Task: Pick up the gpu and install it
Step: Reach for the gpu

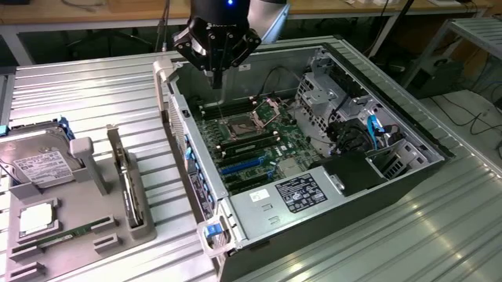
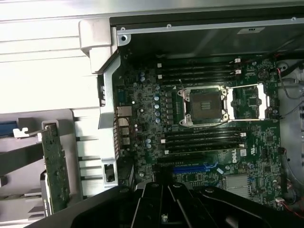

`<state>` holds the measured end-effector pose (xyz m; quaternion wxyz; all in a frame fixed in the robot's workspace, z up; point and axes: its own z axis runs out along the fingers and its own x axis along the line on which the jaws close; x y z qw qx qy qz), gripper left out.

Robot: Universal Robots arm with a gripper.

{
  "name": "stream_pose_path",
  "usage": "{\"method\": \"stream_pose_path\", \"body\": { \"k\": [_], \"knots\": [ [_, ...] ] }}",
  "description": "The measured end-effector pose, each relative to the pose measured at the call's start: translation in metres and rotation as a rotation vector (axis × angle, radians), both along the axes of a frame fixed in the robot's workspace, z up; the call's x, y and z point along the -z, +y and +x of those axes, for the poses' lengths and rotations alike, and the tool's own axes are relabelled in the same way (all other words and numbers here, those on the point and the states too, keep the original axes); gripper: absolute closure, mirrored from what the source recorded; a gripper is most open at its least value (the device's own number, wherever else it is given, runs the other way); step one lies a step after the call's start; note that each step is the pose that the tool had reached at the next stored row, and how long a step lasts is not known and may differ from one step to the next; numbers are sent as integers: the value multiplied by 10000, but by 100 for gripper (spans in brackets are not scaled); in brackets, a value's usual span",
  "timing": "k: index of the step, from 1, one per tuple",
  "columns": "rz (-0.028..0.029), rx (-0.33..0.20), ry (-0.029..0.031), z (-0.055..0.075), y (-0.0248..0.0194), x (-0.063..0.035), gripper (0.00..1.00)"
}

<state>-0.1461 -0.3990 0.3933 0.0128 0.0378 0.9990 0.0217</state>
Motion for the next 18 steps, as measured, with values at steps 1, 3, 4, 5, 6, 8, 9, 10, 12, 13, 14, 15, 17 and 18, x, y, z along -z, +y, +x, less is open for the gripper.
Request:
{"method": "stream_pose_path", "body": {
  "k": [1,3,4,5,6,8,9,10,12,13,14,15,17,18],
  "knots": [
    [0,1,0,-14,0,0,89],
    [0,2,0,-41,0,0,89],
    [0,1,0,-57,0,0,89],
    [1,1,-1,-77,0,1,89],
    [1,1,-1,-98,0,1,89],
    [1,1,-1,-134,0,3,89],
    [1,0,0,-142,0,3,89],
    [0,1,1,-151,0,3,89],
    [0,1,2,-171,0,4,89],
    [1,1,4,-180,0,5,89],
    [1,1,7,-188,0,6,89],
    [1,1,15,-200,0,7,89],
    [1,1,45,-227,0,13,89],
    [0,1,53,-231,0,14,89]
  ]
}}
